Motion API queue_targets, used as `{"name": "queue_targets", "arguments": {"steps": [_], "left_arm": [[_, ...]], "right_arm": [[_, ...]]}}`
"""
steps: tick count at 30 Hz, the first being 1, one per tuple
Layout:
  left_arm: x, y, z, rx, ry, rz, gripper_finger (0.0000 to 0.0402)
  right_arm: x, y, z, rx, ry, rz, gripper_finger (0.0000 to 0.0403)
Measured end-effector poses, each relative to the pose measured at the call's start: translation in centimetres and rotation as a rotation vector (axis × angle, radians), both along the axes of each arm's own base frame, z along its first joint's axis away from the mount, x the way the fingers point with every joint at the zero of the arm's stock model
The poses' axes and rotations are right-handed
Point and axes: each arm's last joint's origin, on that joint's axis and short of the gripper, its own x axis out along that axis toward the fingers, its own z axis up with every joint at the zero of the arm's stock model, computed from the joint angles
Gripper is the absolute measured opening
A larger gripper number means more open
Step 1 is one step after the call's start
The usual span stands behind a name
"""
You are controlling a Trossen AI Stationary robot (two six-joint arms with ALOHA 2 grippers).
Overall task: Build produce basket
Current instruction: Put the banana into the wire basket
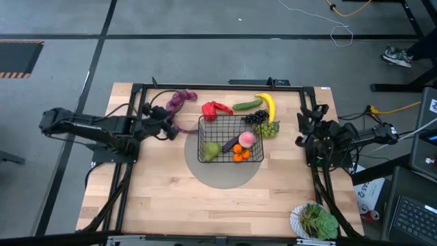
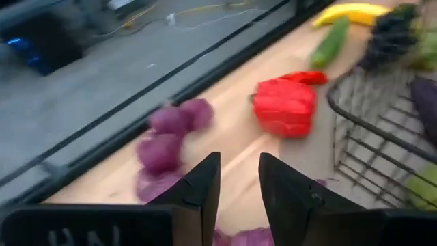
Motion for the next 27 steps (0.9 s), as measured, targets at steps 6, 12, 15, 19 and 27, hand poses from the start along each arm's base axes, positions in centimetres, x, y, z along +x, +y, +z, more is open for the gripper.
{"name": "queue_targets", "arguments": {"steps": [6, 12, 15, 19, 27], "left_arm": [[-1.0, 0.7, -2.9, -0.019, -0.113, -0.19, 0.0096], [-1.9, 1.1, -4.6, -0.056, -0.162, -0.264, 0.0096], [-2.1, 1.1, -5.4, -0.087, -0.165, -0.294, 0.0096], [-2.3, 0.8, -6.5, -0.145, -0.173, -0.342, 0.0096], [-3.2, 0.2, -7.9, -0.085, -0.152, -0.468, 0.0096]], "right_arm": [[0.1, -0.7, -0.1, 0.031, -0.005, -0.064, 0.013], [0.5, -0.7, -0.3, 0.071, -0.021, 0.022, 0.013], [0.7, -0.7, -0.5, 0.069, 0.006, 0.021, 0.013], [0.8, -0.7, -0.7, 0.067, 0.036, 0.001, 0.013], [0.9, -0.7, -0.7, 0.065, 0.045, 0.0, 0.013]]}}
